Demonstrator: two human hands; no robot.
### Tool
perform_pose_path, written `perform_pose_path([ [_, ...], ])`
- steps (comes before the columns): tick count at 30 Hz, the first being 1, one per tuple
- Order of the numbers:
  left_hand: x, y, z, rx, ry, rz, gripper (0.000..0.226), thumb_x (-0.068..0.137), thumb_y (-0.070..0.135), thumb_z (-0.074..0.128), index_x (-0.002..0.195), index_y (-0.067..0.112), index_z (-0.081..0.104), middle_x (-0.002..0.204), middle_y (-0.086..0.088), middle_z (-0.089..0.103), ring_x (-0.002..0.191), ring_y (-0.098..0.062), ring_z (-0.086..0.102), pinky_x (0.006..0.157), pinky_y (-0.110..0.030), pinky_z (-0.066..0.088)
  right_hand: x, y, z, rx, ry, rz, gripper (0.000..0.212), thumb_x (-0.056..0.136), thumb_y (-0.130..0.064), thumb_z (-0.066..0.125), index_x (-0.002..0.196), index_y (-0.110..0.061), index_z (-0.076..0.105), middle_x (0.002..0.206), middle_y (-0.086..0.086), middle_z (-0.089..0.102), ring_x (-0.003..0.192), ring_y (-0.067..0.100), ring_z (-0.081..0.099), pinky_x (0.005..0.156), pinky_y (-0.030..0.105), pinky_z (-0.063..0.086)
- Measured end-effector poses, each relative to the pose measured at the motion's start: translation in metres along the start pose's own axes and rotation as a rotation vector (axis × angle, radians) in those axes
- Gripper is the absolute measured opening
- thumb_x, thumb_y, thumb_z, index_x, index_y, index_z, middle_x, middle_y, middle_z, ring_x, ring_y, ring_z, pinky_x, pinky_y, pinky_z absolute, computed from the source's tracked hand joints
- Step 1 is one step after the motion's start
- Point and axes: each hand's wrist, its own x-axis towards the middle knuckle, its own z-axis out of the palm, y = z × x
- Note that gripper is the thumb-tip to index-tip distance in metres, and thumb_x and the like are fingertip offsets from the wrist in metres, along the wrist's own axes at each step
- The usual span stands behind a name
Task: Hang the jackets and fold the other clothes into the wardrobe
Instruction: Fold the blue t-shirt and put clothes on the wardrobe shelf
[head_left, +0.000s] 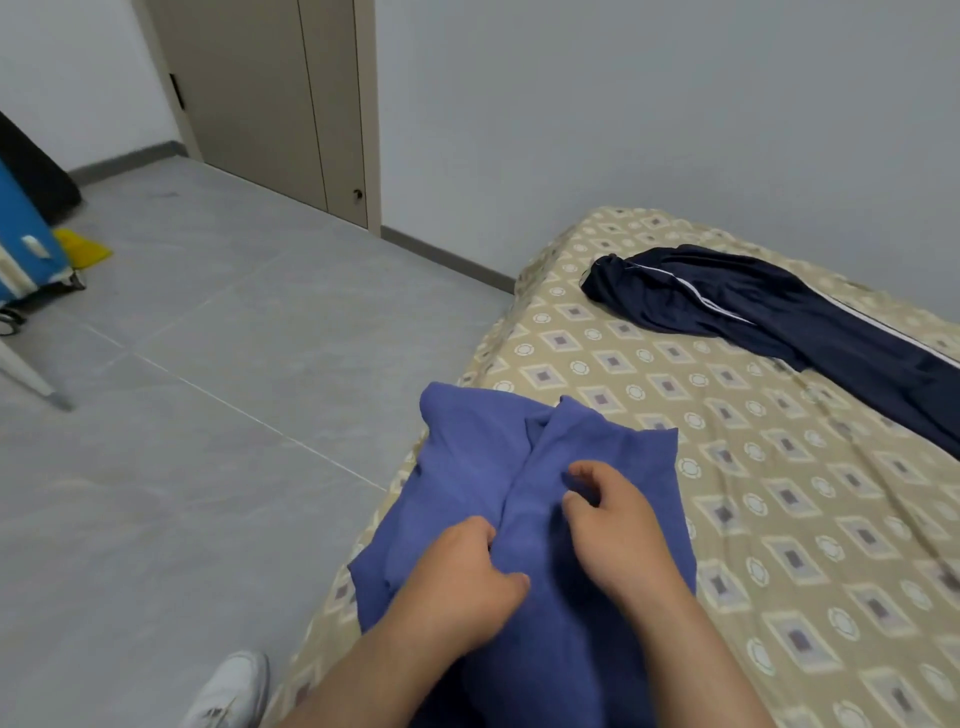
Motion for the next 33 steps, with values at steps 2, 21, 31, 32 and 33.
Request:
perform_pose_path([
  [2,-0.003,0.002,0.006,0.092,0.002,0.0,0.03,0.078,0.041,0.064,0.079,0.024,0.04,0.083,0.008,0.052,0.082,-0.019,0.056,0.059,-0.027,0.034,0.005,-0.001,-0.012,-0.042,0.042,-0.027,0.04,0.096,-0.014,0.047,0.134,-0.026,0.052,0.119,-0.018,0.052,0.104,0.002,0.049,0.082,0.015,0.036],
  [21,-0.01,0.004,0.002,-0.414,-0.201,-0.116,0.022,0.076,0.012,0.069,0.092,-0.001,0.062,0.087,-0.012,0.067,0.077,-0.023,0.066,0.073,-0.042,0.056,0.11,-0.054,-0.046,-0.328,-0.297,0.128,0.018,0.089,-0.035,0.07,0.097,-0.02,0.07,0.07,0.004,0.055,0.061,0.017,0.05,0.049,0.023,0.043],
  [31,-0.018,0.008,-0.048,-0.556,-0.058,-0.176,0.028,0.078,0.019,0.072,0.095,-0.001,0.064,0.097,-0.011,0.072,0.085,-0.028,0.07,0.077,-0.038,0.057,0.094,-0.116,-0.027,-0.022,-0.143,0.037,0.021,0.096,-0.001,0.047,0.085,-0.015,0.058,0.067,0.005,0.052,0.051,0.013,0.049,0.044,0.019,0.042],
  [32,-0.017,0.004,-0.057,-0.552,-0.038,-0.182,0.024,0.076,0.017,0.07,0.092,0.0,0.064,0.094,-0.01,0.072,0.083,-0.028,0.069,0.075,-0.037,0.056,0.094,-0.125,-0.02,0.002,-0.143,0.017,0.021,0.096,0.0,0.047,0.086,-0.014,0.058,0.066,0.005,0.052,0.05,0.012,0.049,0.043,0.019,0.041],
  [33,-0.015,0.001,-0.066,-0.538,-0.025,-0.186,0.021,0.075,0.015,0.068,0.09,0.002,0.065,0.092,-0.01,0.072,0.081,-0.027,0.069,0.074,-0.035,0.055,0.093,-0.134,-0.013,0.032,-0.141,0.0,0.02,0.097,0.0,0.047,0.088,-0.014,0.058,0.067,0.005,0.052,0.051,0.012,0.05,0.045,0.019,0.043],
])
